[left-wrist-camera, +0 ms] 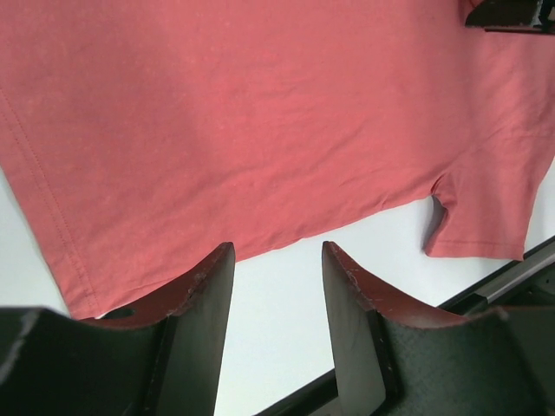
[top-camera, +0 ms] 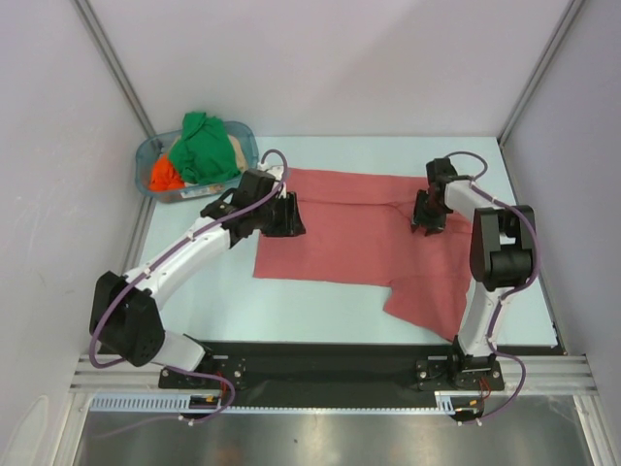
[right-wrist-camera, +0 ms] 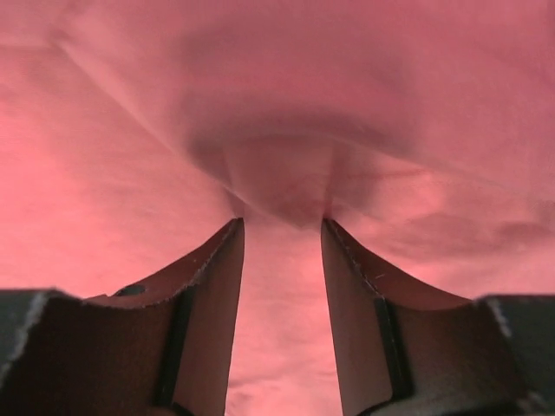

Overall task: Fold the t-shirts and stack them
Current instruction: Fold the tshirt

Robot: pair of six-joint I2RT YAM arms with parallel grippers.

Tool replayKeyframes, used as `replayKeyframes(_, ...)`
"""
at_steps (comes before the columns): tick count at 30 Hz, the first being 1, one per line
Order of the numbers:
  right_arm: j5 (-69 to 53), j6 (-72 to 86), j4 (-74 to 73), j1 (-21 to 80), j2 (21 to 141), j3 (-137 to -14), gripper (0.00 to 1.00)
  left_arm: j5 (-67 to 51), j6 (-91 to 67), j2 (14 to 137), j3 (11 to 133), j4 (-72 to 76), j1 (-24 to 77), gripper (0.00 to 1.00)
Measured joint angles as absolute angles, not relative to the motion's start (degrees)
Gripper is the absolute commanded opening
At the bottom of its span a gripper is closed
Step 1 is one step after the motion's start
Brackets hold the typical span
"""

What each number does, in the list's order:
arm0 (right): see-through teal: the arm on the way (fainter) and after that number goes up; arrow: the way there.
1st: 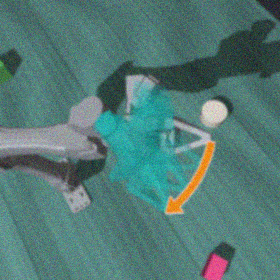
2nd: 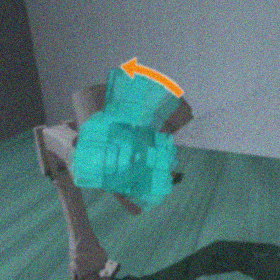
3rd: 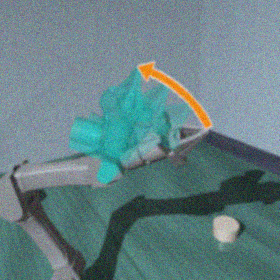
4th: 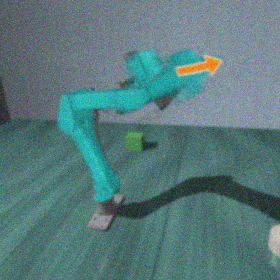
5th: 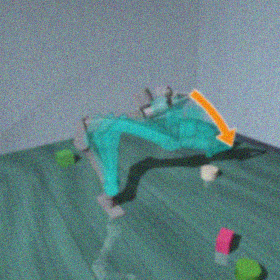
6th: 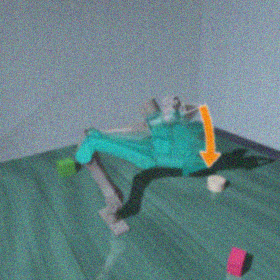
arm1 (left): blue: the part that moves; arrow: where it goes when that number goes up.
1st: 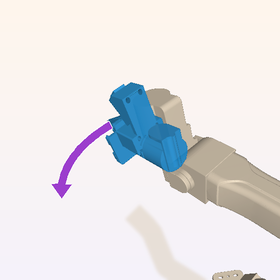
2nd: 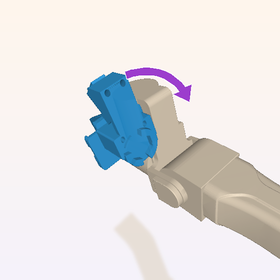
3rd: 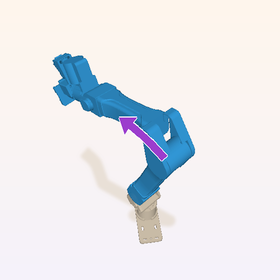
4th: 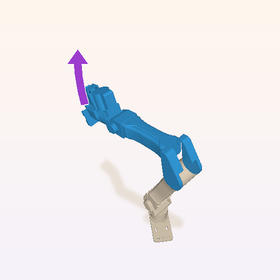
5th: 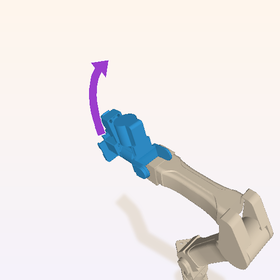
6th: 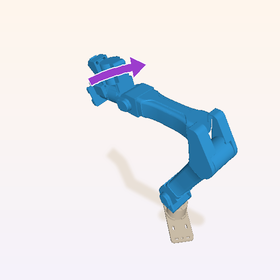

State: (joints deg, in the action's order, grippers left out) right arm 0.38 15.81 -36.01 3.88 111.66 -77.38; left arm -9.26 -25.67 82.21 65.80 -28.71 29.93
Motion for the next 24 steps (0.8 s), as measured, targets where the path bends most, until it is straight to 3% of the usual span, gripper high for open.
replayKeyframes(9, 3.25, 15.84, -34.11, 4.49, 112.97, -78.63, 0.36, -9.69, -26.11, 82.19, 66.22, -28.71, 29.93, 0.51)
replayKeyframes(12, 4.67, 15.86, -34.28, 4.49, 113.69, -79.57, 0.27, -9.72, -26.11, 82.24, 66.22, -28.71, 29.93, 0.50)
replayKeyframes(13, 4.97, 15.81, -34.28, 4.49, 113.84, -79.85, 0.18, -9.74, -26.13, 82.24, 66.22, -28.73, 29.93, 0.50)
replayKeyframes(16, 5.13, 15.86, -35.24, 4.56, 114.24, -81.34, 0.08, -9.80, -26.13, 82.30, 66.22, -28.73, 29.93, 0.50)
replayKeyframes(24, 2.04, 16.86, -43.62, 5.02, 114.32, -89.80, 0.00, -10.59, -26.46, 82.70, 66.24, -28.62, 29.91, 0.50)
